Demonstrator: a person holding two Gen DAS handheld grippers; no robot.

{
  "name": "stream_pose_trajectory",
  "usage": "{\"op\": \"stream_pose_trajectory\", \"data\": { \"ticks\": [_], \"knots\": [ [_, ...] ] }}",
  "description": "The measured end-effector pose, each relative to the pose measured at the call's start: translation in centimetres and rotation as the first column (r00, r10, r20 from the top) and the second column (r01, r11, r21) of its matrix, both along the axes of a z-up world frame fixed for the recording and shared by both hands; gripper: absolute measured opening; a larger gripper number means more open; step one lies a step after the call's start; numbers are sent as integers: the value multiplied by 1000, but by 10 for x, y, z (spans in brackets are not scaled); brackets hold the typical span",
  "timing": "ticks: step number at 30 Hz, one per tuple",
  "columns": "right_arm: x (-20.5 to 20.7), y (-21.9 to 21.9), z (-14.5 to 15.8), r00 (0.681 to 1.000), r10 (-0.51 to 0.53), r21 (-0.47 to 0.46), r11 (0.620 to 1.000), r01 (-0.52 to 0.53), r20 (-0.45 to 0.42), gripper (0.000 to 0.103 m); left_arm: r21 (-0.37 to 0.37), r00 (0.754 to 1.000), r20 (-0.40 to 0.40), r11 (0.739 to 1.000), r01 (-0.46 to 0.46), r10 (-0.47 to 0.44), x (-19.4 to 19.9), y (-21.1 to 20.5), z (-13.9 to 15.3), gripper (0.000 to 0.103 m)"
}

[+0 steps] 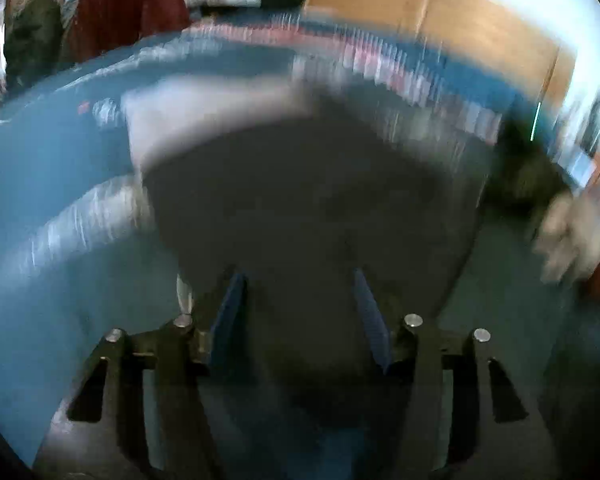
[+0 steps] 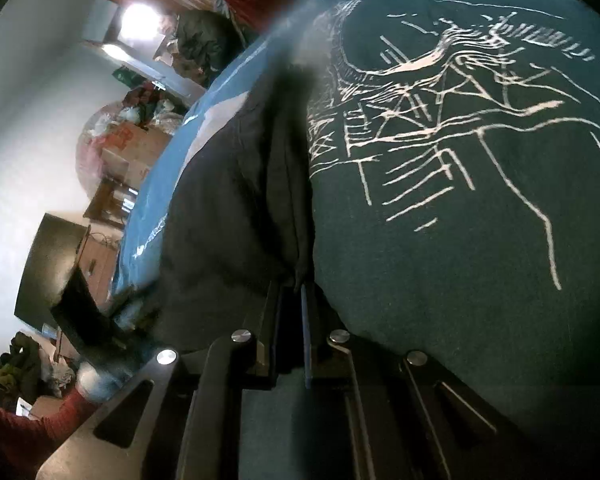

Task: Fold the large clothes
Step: 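Open both grippers and lift them away from the jacket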

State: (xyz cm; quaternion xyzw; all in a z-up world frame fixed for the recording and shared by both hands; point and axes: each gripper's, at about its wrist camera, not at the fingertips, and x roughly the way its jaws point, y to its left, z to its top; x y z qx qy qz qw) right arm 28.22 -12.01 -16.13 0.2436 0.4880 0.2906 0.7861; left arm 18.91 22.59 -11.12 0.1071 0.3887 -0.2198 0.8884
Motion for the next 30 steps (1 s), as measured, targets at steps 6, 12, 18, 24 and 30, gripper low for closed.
{"op": "stream_pose_trajectory", "data": {
  "ticks": [6,12,18,24,30],
  "knots": [
    [-13,27,71,999,-31,-281,959,39,31,38,-156,973,32,963,-219,226,11,52,104,56],
    [17,26,215,984,-10,-469,878,95,180,39,-183,824,219,851,-492,523,14,206,261,59],
    [32,-10,313,953,-62,-604,761,237,297,39,-272,628,341,713,-647,700,-44,310,365,63],
    [0,7,342,934,-5,-572,789,223,357,43,-315,633,377,736,-599,676,-74,293,358,78],
    [-83,64,272,929,95,-481,872,96,358,68,-259,829,247,859,-442,502,-94,202,250,88]
  ]
}}
